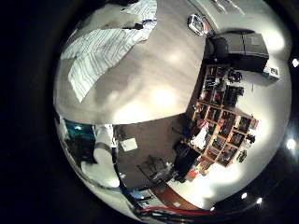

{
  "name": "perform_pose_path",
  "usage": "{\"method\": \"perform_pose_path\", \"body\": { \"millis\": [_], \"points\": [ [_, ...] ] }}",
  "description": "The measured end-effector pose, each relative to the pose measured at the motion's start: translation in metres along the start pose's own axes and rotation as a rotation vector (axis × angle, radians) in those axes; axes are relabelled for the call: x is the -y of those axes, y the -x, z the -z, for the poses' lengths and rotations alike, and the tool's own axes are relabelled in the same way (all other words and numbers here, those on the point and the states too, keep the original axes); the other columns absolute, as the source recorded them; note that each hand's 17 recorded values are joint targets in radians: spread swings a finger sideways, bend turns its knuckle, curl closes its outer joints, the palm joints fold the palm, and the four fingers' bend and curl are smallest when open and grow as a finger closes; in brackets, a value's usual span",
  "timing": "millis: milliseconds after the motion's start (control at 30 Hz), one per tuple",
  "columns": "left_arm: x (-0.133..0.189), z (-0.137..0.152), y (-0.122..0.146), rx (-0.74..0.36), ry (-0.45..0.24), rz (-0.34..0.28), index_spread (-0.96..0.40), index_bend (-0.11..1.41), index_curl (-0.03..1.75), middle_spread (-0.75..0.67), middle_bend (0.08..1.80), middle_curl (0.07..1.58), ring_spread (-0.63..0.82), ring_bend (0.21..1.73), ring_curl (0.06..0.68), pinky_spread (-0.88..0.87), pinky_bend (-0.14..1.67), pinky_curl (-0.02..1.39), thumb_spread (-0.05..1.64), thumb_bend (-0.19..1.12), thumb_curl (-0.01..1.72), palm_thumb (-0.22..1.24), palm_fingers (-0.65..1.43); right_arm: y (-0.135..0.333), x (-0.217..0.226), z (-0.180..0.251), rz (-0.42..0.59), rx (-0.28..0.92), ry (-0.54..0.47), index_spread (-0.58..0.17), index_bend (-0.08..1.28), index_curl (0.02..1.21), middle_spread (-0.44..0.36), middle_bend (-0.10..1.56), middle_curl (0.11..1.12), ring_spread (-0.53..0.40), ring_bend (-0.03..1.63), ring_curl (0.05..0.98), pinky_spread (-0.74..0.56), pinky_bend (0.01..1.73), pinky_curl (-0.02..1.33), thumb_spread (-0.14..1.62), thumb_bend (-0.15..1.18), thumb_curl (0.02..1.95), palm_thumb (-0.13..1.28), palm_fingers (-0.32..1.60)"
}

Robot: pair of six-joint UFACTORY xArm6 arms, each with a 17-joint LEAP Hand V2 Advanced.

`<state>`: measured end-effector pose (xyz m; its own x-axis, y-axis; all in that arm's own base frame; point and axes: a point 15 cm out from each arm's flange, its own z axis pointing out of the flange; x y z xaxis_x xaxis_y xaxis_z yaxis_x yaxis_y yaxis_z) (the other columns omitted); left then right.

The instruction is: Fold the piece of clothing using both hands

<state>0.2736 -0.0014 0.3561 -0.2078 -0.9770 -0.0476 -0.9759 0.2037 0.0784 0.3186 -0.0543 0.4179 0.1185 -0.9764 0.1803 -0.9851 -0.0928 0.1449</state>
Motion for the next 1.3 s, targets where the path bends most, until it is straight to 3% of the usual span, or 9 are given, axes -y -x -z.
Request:
{"method": "perform_pose_path", "body": {
  "millis": [367,500,867,1100,1300],
  "points": [
    [0.003,-0.013,0.0,0.003,0.022,-0.007,-0.01,0.18,0.4,0.26,0.18,0.31,0.44,0.54,0.206,0.44,0.25,0.34,1.14,-0.02,0.33,0.41,0.2,0.003,0.002,-0.01,0.002,0.008,0.023,-0.437,0.18,0.34,-0.1,0.3,0.35,-0.018,0.64,0.185,0.26,0.78,0.02,1.25,-0.01,0.33,0.47,0.25],
    [0.019,-0.022,0.001,0.003,0.022,-0.042,-0.01,0.18,0.4,0.26,0.18,0.31,0.44,0.54,0.205,0.44,0.25,0.34,1.14,-0.02,0.33,0.41,0.2,0.01,0.001,-0.01,0.0,0.034,0.026,-0.432,0.17,0.34,-0.098,0.29,0.35,-0.015,0.63,0.185,0.27,0.76,0.03,1.26,-0.01,0.33,0.47,0.26],
    [0.092,-0.071,0.02,0.018,0.073,-0.147,0.0,0.16,0.37,0.28,0.17,0.3,0.45,0.58,0.217,0.43,0.3,0.35,1.13,-0.02,0.33,0.41,0.11,0.027,0.001,-0.008,-0.042,0.088,0.022,-0.422,0.17,0.32,-0.091,0.28,0.35,-0.018,0.64,0.191,0.27,0.74,0.04,1.27,-0.01,0.33,0.5,0.31],
    [0.147,-0.12,0.031,0.033,0.072,-0.168,-0.01,0.16,0.35,0.29,0.18,0.3,0.45,0.6,0.221,0.43,0.33,0.36,1.1,-0.03,0.33,0.39,0.08,0.028,0.002,-0.012,-0.046,0.09,0.041,-0.426,0.17,0.31,-0.088,0.28,0.36,-0.016,0.64,0.19,0.28,0.73,0.04,1.27,-0.01,0.33,0.51,0.31],
    [0.172,-0.142,0.034,0.02,0.117,-0.169,-0.03,0.17,0.34,0.28,0.18,0.3,0.45,0.59,0.221,0.42,0.35,0.36,1.09,-0.02,0.32,0.38,0.05,0.026,0.001,-0.015,-0.052,0.079,0.055,-0.42,0.18,0.32,-0.09,0.27,0.36,-0.014,0.63,0.187,0.28,0.72,0.05,1.28,-0.01,0.33,0.54,0.32]
  ]
}}
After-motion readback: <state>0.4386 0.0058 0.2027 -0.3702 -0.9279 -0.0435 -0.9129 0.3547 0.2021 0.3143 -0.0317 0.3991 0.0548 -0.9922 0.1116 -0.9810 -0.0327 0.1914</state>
